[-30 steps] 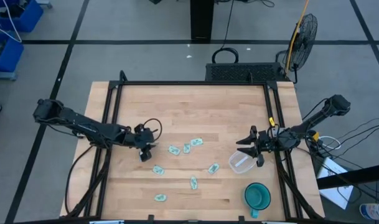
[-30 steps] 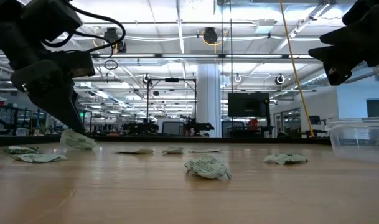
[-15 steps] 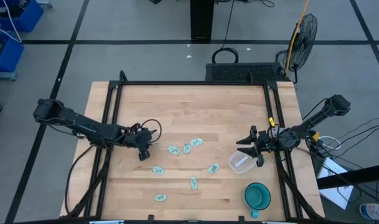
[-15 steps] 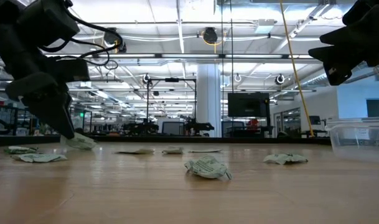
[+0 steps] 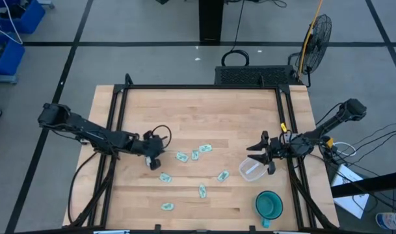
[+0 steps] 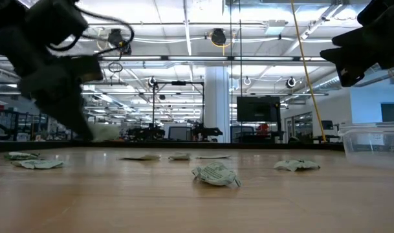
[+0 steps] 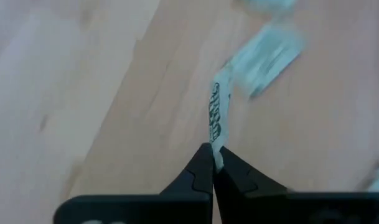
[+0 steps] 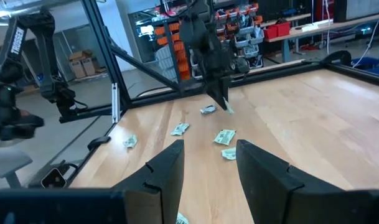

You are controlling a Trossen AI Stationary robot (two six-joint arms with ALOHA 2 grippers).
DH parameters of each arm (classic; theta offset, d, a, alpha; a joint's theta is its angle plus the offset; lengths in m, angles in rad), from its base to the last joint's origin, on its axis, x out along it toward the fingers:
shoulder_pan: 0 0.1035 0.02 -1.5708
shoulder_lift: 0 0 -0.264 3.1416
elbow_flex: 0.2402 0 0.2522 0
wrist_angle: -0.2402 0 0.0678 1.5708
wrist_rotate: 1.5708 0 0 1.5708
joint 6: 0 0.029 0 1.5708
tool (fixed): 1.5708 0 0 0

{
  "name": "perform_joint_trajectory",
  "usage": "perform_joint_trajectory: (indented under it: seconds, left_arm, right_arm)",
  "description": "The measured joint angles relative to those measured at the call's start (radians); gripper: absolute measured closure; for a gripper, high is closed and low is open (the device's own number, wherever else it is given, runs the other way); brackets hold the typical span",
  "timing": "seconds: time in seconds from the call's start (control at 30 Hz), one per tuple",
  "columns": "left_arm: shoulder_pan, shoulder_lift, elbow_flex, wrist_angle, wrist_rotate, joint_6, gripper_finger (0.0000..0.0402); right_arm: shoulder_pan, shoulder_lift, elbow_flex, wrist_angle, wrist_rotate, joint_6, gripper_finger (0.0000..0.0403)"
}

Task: Pick and place Stevia / Truvia into bins
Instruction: Put the stevia packet into the bin

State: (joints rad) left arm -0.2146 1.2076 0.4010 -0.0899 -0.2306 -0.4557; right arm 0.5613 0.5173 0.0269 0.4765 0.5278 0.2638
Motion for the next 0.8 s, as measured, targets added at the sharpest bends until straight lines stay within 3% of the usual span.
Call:
perform_joint_trajectory:
  seconds: [0.13, 0.27, 0.4, 0.53, 0.8]
  left_arm:
    - [0.000, 0.005, 0.062, 0.117, -0.002, 0.059, 0.0399]
    - [0.000, 0.062, 0.190, 0.120, -0.006, 0.172, 0.0399]
    - [0.006, 0.174, 0.333, 0.125, -0.002, 0.289, 0.0400]
    - [0.020, 0.307, 0.447, 0.125, 0.066, 0.364, 0.0400]
    - [0.024, 0.490, 0.589, 0.148, 0.122, 0.452, 0.0400]
  right_arm:
    - [-0.034, 0.081, 0.010, 0.106, -0.001, -0.047, 0.0261]
    - [-0.081, 0.231, 0.074, 0.119, -0.005, -0.075, 0.0261]
    - [-0.129, 0.428, 0.189, 0.147, -0.006, -0.089, 0.0261]
    - [-0.153, 0.631, 0.303, 0.143, -0.011, -0.183, 0.0261]
    - [-0.156, 0.903, 0.457, 0.251, -0.140, -0.349, 0.0261]
